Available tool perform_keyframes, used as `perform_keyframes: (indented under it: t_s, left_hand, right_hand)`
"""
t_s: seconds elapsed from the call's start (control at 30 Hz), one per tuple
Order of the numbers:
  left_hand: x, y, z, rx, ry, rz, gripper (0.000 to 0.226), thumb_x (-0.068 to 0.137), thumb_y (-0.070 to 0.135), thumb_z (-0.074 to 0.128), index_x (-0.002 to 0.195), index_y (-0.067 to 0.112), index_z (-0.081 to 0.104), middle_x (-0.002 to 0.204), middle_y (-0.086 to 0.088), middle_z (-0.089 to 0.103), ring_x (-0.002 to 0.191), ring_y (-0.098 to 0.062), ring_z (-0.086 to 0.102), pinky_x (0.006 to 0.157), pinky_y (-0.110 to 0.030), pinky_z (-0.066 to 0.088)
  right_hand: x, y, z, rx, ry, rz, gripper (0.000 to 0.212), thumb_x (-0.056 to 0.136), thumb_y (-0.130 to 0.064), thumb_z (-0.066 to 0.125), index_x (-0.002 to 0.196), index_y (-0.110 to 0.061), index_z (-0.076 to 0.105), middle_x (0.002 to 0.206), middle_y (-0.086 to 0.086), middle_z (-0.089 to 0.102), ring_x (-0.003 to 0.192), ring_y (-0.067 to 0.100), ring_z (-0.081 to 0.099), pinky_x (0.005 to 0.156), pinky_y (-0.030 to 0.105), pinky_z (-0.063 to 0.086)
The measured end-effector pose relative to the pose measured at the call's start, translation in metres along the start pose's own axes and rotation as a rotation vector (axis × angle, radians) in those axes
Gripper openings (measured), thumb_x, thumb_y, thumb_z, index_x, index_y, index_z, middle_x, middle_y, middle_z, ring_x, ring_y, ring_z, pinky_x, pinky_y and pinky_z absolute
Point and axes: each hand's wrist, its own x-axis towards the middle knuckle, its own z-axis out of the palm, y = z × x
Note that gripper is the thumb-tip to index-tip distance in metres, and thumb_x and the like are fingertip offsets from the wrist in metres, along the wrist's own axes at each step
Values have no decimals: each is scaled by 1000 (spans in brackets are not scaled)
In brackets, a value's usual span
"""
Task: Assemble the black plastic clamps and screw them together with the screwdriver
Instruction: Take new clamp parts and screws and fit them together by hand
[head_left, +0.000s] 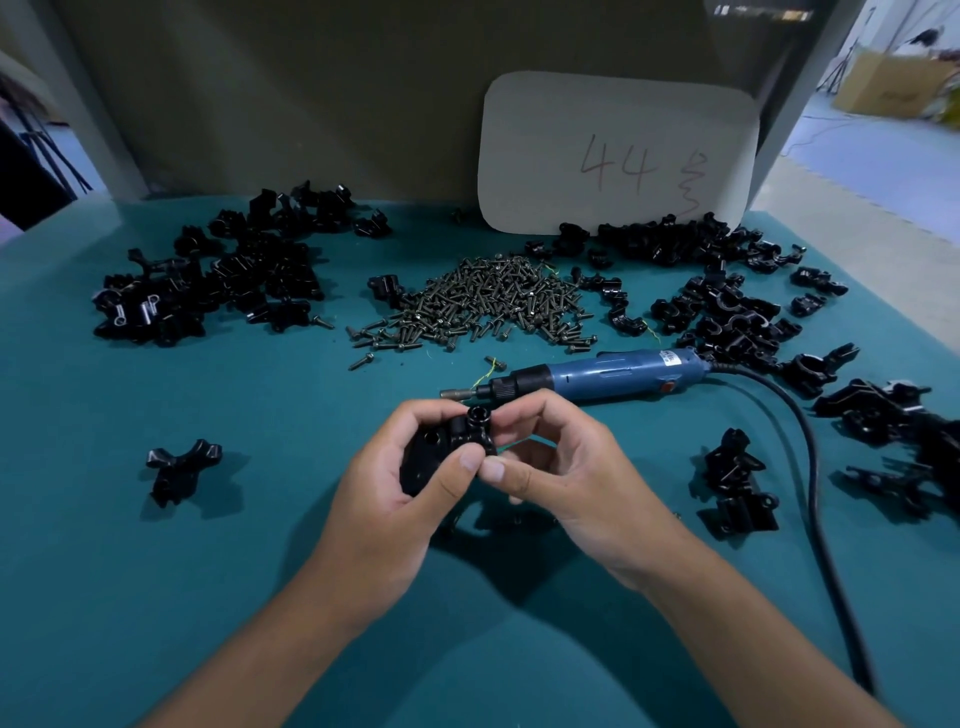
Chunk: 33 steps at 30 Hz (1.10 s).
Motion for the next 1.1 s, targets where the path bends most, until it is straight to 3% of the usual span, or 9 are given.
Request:
perform_keyframes:
  t_s: [0.07, 0.17, 0.27, 0.37, 0.6, 0.73, 0.83, 0.97, 1.1]
  left_hand:
    - [-1, -1, 0, 27, 23, -10, 25, 84, 46, 64, 106, 36, 64, 100, 8, 72, 88, -3, 67, 77, -14, 50]
    - [0, 0, -2, 57, 59, -37, 25, 81, 54, 63, 104, 43, 64, 91, 5, 69, 75, -3, 60, 67, -14, 48]
    - [0, 0, -3, 58, 62, -51, 25, 81, 55, 62, 104, 45, 63, 83, 14, 66, 66, 2, 54, 61, -11, 44]
    - [-1, 3, -3, 28, 62, -73, 27, 80, 57, 62, 104, 46, 63, 80, 18, 65, 63, 2, 52, 59, -10, 42]
    - [2, 4, -4, -7, 61, -89, 29, 79, 55, 62, 105, 41, 65, 84, 16, 67, 69, 1, 54, 64, -10, 43]
    - [3, 3, -4, -19, 77, -100, 29, 78, 55, 62, 104, 43, 65, 89, 12, 69, 75, -3, 58, 69, -13, 47]
    - [2, 4, -5, -31, 80, -91, 28, 79, 55, 63, 104, 43, 65, 89, 9, 69, 76, -2, 58, 70, -12, 47]
    - [5, 2, -6, -47, 93, -73, 27, 79, 53, 63, 104, 42, 65, 89, 15, 69, 77, 0, 60, 72, -11, 47]
    - [4, -2, -3, -30, 70, -56, 27, 81, 52, 63, 105, 40, 65, 94, 16, 70, 82, 1, 63, 75, -12, 48]
  right_hand:
    - [1, -6, -4, -93, 15, 15, 28, 80, -33, 82, 105, -32, 70, 100, -13, 70, 91, 15, 66, 80, 24, 54]
    - [19, -28, -26, -240, 150, -61, 27, 86, -47, 73, 107, -29, 67, 95, -16, 70, 86, 4, 65, 77, 19, 52]
    - [69, -39, -59, -725, 307, -102, 13, 94, -43, 66, 97, -31, 65, 85, -14, 67, 75, 4, 60, 70, 17, 49]
    - [124, -26, -85, -1123, 279, 73, 12, 98, -35, 65, 103, -25, 67, 94, -12, 65, 84, 9, 59, 78, 23, 46]
    - [183, 11, -97, -1321, 270, 426, 30, 97, -32, 68, 113, -7, 62, 115, 14, 64, 97, 29, 65, 89, 41, 57]
    - [173, -11, -90, -1204, 379, 284, 8, 101, -21, 62, 106, -15, 66, 109, 9, 67, 88, 22, 66, 76, 34, 59]
    - [129, -38, -66, -798, 383, 32, 5, 101, -20, 62, 104, -23, 62, 93, -5, 72, 76, 8, 71, 58, 21, 54]
    - [43, -43, -27, -440, 196, -154, 13, 94, -18, 70, 103, -26, 64, 95, -9, 75, 87, 8, 73, 66, 19, 56]
    - [4, -29, -3, -187, 224, -212, 22, 80, -15, 76, 99, -16, 65, 94, 0, 78, 87, 13, 73, 69, 20, 56]
